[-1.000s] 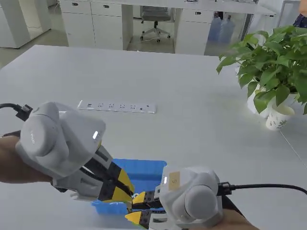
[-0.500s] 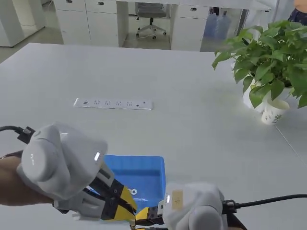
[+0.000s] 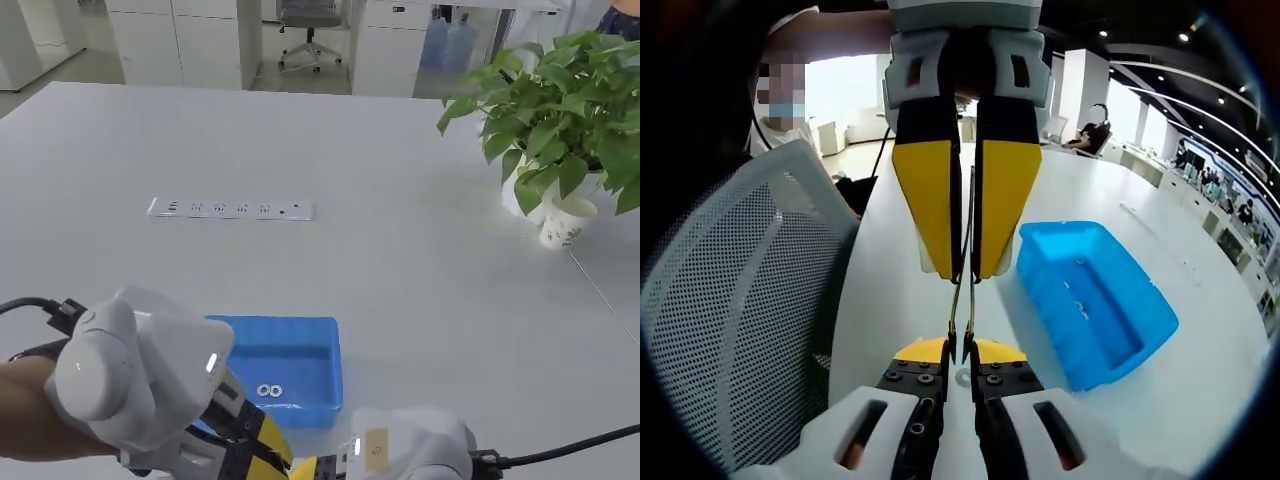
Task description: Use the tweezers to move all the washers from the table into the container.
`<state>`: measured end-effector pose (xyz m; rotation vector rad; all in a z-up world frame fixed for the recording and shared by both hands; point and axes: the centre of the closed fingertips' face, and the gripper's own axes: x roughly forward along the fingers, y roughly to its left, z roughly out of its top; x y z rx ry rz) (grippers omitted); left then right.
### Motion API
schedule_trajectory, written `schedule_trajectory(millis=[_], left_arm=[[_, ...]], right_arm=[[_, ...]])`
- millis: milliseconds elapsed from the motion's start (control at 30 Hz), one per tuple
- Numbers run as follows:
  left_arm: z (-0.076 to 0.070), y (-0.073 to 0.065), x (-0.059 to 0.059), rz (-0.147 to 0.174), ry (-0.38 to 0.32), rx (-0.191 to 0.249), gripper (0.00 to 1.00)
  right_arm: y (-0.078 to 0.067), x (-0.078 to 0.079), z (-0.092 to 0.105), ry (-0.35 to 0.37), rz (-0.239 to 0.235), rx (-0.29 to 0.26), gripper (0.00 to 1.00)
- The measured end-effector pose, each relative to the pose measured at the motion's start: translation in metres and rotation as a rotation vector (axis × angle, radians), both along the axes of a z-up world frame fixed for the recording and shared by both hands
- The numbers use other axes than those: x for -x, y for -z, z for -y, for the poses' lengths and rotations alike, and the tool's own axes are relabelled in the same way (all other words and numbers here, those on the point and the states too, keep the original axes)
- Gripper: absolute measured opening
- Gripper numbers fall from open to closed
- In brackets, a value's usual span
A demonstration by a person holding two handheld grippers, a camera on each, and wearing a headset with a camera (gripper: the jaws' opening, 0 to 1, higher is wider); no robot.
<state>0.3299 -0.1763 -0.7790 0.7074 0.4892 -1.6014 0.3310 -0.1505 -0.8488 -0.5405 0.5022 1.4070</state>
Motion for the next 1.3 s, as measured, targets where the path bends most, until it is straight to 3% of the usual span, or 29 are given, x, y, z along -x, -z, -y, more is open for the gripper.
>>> schedule_trajectory(millis=[1300], left_arm=[[0.006, 0.018, -0.002, 0.000, 0.021, -0.036, 0.06]], right_arm=[[0.017, -0.002, 0.005, 0.013, -0.032, 0.021, 0.11]])
